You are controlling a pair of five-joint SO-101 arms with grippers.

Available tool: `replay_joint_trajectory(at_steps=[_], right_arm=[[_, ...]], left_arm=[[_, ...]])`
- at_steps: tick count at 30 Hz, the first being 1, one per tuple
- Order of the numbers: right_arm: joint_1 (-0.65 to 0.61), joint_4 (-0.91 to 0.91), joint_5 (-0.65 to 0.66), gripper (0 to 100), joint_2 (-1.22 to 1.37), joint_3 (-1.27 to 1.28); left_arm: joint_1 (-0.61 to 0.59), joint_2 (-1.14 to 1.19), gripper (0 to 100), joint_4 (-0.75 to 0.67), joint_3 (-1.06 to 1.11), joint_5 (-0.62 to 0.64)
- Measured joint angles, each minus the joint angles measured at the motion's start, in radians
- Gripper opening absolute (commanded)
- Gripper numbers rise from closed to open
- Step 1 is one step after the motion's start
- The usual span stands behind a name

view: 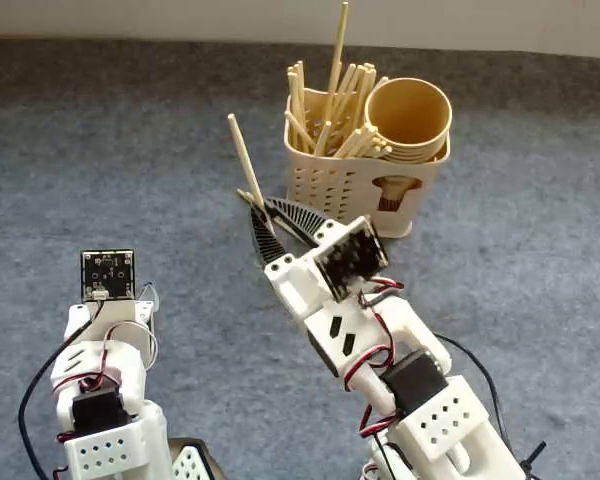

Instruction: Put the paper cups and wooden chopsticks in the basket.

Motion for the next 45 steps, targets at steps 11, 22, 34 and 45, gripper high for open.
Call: replay_joint_trajectory(at_steps=[11,22,34,45], right_arm=[[0.109,-0.293,0.0,0.5,-0.005,0.009],[0.284,-0.494,0.0,0.5,0.305,-0.219],[0.331,-0.549,0.0,0.5,0.606,-0.305],[0.331,-0.496,0.0,15.6,0.624,-0.282]], left_arm=[[0.0,0.0,19,0.0,0.0,0.0],[0.0,0.0,19,0.0,0.0,0.0],[0.0,0.0,19,0.0,0.0,0.0],[0.0,0.0,19,0.0,0.0,0.0]])
